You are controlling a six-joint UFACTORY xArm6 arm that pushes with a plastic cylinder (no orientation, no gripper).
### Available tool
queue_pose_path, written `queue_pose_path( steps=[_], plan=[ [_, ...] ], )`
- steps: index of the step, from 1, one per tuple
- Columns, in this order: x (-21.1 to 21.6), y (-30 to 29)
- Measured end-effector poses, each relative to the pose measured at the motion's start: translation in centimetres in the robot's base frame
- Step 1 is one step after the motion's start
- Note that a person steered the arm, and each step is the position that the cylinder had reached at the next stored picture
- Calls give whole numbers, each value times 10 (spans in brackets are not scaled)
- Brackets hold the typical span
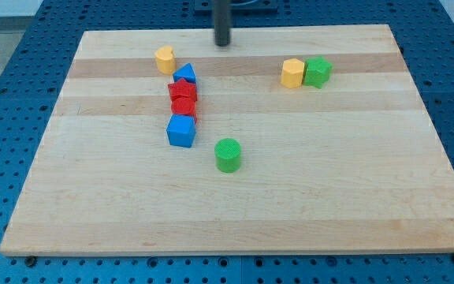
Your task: Move the yellow heart to the line of blocks
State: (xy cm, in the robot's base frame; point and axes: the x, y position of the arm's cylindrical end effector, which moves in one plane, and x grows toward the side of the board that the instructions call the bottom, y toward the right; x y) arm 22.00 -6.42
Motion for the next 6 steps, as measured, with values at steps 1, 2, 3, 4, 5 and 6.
queue_pose_path(
  steps=[1,2,3,4,5,6],
  plan=[
    [-1,-81],
    [2,-136],
    [22,-168],
    [54,-172],
    [67,-153],
    [67,-104]
  ],
)
